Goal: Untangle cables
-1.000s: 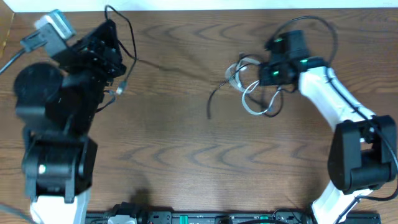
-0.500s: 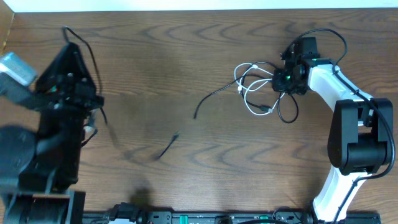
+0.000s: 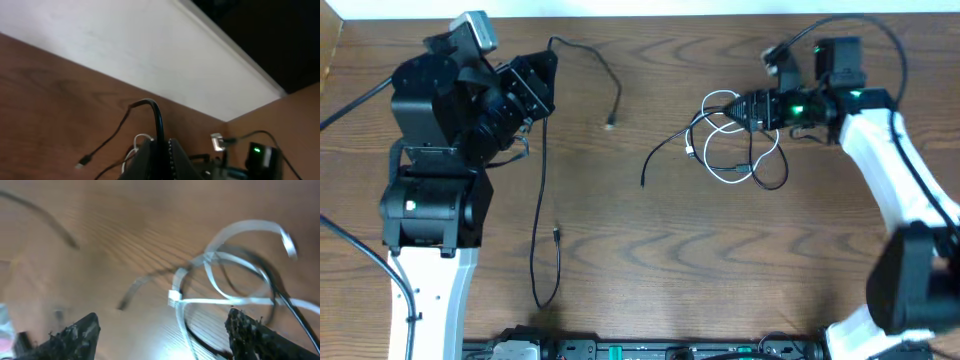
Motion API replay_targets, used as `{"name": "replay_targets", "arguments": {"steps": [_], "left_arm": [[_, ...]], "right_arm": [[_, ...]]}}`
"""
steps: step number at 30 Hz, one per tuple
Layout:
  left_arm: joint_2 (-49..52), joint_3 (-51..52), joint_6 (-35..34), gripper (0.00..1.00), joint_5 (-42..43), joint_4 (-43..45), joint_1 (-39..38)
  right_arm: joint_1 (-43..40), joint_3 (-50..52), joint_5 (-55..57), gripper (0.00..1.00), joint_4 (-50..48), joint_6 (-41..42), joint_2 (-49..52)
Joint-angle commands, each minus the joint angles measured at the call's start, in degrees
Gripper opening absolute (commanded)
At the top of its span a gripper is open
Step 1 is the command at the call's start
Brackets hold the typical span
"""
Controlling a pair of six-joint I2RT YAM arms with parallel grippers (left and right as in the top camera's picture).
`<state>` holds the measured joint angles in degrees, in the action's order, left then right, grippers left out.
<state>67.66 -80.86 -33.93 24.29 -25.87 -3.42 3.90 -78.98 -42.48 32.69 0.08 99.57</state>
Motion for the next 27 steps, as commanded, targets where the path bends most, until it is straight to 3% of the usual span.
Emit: {"name": "replay_targets", "arguments": {"steps": [1,5,11,12,16,27], "left_arm": [[-0.68,-0.63,-5.35,0.07,1.97,3.28,0.13],[-0.63,-0.63,-10.51,0.08,1.62,6.91,0.13],[0.00,-0.63,-12.92,0.08,1.62,8.44,0.13],[0.11,-0.63,-12.92,0.08,1.62,8.44,0.13],[0.11,-0.63,-12.90,0.08,1.62,8.44,0.13],[0.94,-0.63,-12.83,0.07,1.60,8.41,0.13]], "right_arm": [[1.60,-0.74,-11.61,0.78,-0.68,-1.46,-2.27],[5.51,-0.74,-18.27,0.76,-4.09,1.33,-1.90],[17.16,-0.74,-17.66,0.72,-15.98,9.77,-1.84],[21.03,-0.74,-14.29,0.72,-20.11,14.12,-1.77],[25.20,-0.74,-12.76,0.73,-25.38,17.09,-0.76],[32.00,-0.72,-27.15,0.73,-38.29,17.79,3.82]]}}
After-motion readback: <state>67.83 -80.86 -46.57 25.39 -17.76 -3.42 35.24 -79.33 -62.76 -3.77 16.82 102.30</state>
